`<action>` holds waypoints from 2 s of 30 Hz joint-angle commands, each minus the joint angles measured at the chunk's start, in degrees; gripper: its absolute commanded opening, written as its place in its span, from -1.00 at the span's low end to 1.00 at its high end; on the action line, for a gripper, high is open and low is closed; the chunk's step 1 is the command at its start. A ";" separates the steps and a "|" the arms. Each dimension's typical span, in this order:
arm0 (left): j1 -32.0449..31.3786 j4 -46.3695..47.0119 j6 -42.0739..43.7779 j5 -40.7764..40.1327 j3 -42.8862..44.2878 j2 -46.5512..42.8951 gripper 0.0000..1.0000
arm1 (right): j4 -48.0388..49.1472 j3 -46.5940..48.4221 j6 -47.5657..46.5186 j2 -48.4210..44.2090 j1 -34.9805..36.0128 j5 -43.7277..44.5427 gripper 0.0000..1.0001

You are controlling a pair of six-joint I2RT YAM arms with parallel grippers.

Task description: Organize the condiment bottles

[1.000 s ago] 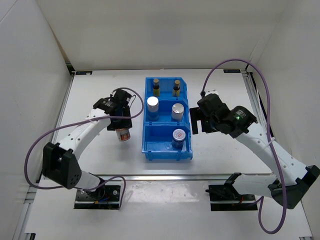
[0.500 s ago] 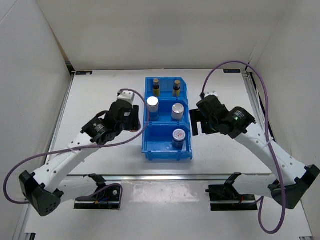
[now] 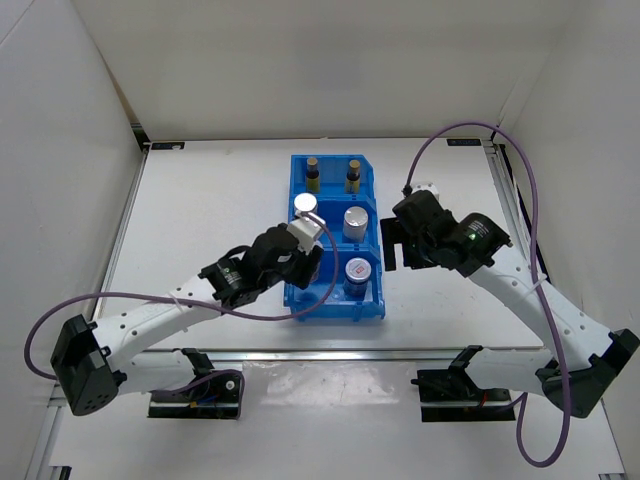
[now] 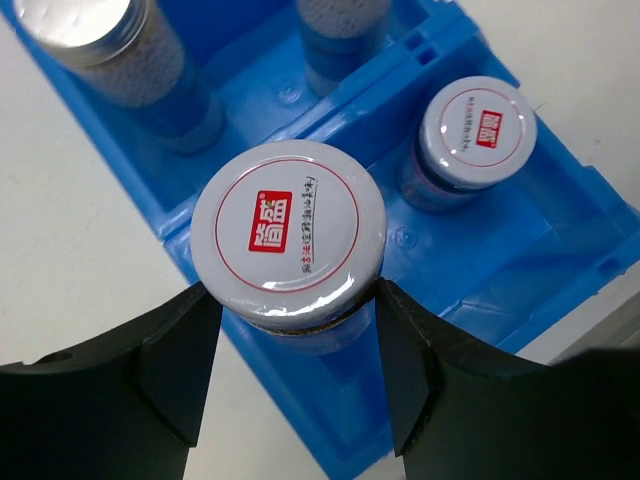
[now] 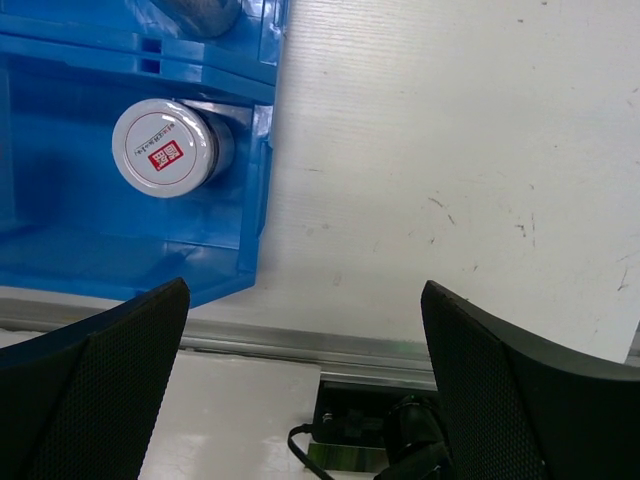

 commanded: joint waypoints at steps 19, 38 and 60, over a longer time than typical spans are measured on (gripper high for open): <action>-0.78 35.35 11.34 2.39 -14.15 2.64 -0.79 | -5.59 1.37 11.78 -0.79 0.05 0.62 1.00; 5.12 41.16 2.81 9.52 -15.91 8.01 -0.61 | -5.43 9.20 5.98 10.56 0.05 3.61 1.00; -1.38 20.35 8.79 -3.48 -6.35 -9.30 1.00 | -1.56 1.21 5.71 1.07 0.05 4.14 1.00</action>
